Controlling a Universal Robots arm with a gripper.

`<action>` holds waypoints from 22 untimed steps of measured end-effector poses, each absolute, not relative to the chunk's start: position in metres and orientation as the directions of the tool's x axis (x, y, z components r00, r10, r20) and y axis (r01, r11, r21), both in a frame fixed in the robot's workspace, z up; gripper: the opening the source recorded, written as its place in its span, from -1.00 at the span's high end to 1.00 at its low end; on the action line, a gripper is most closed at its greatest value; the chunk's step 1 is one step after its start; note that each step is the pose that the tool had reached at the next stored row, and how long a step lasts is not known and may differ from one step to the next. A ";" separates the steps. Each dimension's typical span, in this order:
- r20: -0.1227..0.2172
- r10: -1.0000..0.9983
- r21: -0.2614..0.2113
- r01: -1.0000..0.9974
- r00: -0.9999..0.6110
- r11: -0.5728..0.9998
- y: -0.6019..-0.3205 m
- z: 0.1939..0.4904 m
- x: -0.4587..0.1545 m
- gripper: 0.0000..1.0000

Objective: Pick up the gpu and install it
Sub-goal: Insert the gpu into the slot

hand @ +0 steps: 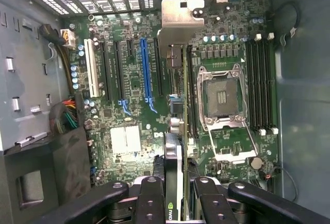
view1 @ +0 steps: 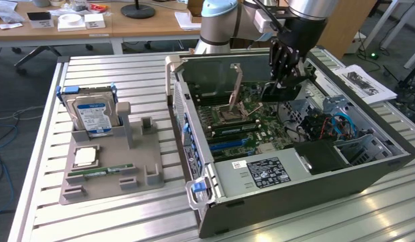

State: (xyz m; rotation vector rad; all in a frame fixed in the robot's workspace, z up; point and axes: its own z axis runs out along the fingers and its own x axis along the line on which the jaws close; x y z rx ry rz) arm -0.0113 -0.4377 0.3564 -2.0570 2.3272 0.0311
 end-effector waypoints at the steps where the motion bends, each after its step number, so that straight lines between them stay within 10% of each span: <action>1: -0.040 -0.992 -0.008 -0.992 -0.122 0.123 -0.438 0.356 -0.011 0.47; 22: -0.040 -0.993 -0.009 -0.994 -0.111 0.111 -0.438 0.351 -0.012 0.47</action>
